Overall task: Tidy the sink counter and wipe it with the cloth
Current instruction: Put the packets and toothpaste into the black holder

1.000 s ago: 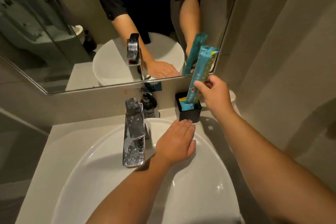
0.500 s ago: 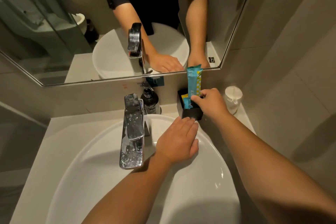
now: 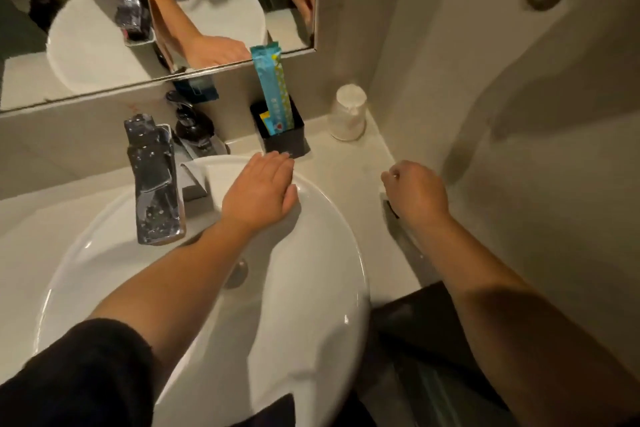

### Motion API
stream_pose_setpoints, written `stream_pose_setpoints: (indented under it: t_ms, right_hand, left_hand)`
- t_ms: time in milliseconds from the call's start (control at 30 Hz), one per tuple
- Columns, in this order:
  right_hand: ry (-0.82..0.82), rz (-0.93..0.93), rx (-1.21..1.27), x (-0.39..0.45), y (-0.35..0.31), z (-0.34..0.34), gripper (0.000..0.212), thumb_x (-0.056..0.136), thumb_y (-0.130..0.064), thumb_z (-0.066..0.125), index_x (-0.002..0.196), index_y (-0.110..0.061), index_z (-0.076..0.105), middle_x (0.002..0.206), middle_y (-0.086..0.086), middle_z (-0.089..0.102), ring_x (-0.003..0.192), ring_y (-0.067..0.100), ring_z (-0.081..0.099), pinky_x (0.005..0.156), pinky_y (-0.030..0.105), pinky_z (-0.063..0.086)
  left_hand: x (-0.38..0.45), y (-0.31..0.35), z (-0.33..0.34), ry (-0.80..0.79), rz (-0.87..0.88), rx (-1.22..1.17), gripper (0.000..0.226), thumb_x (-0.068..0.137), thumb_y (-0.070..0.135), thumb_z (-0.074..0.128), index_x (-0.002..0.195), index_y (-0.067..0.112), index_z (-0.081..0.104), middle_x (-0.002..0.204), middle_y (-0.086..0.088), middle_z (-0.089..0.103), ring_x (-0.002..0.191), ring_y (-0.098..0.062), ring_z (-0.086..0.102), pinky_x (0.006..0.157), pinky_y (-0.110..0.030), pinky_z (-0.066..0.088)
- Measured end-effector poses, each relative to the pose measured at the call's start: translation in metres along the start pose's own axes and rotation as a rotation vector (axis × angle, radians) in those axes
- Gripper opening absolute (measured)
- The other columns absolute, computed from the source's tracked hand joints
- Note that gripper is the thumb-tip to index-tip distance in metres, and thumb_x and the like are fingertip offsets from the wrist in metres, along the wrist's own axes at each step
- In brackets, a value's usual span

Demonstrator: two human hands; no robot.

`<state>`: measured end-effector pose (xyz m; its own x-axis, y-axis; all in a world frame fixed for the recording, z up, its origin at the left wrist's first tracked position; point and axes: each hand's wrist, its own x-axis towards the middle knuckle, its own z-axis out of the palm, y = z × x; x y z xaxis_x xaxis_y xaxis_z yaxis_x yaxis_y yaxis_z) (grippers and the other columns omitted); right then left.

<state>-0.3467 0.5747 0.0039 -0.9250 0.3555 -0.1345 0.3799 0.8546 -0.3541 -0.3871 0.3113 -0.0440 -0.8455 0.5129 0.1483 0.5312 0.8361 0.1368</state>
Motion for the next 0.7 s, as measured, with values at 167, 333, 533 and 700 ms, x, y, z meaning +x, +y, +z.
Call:
stream_pose_setpoints:
  t_ms: [167,333,533,700]
  right_hand:
    - [-0.132,-0.055,-0.327,-0.028,0.042,0.029,0.015,0.092,-0.013,0.05,0.097,-0.008,0.063,0.1,0.015,0.067,0.087,0.033,0.065,0.062,0.031,0.04]
    - [-0.102,-0.048,-0.356,-0.038,0.045,0.044,0.021,0.086,-0.004,0.054,0.107,-0.006,0.057,0.109,0.015,0.057,0.09,0.031,0.063,0.069,0.037,0.051]
    - [-0.121,0.032,-0.231,-0.027,0.044,0.042,0.019,0.089,-0.011,0.056,0.107,-0.004,0.058,0.114,0.018,0.057,0.092,0.035,0.064,0.07,0.037,0.049]
    - [-0.161,0.059,-0.006,-0.015,0.036,0.026,0.017,0.088,-0.015,0.053,0.074,-0.009,0.06,0.082,0.015,0.062,0.078,0.035,0.059,0.063,0.033,0.043]
  left_hand:
    - [0.001,0.0,0.0,0.023,-0.001,0.03,0.046,0.09,0.031,0.038,0.127,0.005,0.049,0.128,-0.018,0.056,0.12,-0.033,0.047,0.11,-0.046,0.027]
    - [0.0,0.003,0.0,0.057,-0.007,0.031,0.046,0.09,0.03,0.04,0.128,0.005,0.048,0.128,-0.018,0.056,0.12,-0.033,0.046,0.109,-0.043,0.026]
    - [-0.001,0.003,-0.001,0.06,-0.017,0.001,0.046,0.091,0.03,0.038,0.129,0.006,0.048,0.128,-0.017,0.056,0.119,-0.032,0.046,0.11,-0.044,0.028]
    - [-0.001,0.002,-0.002,0.043,-0.032,-0.015,0.046,0.092,0.031,0.039,0.13,0.007,0.049,0.131,-0.016,0.055,0.123,-0.031,0.046,0.112,-0.044,0.025]
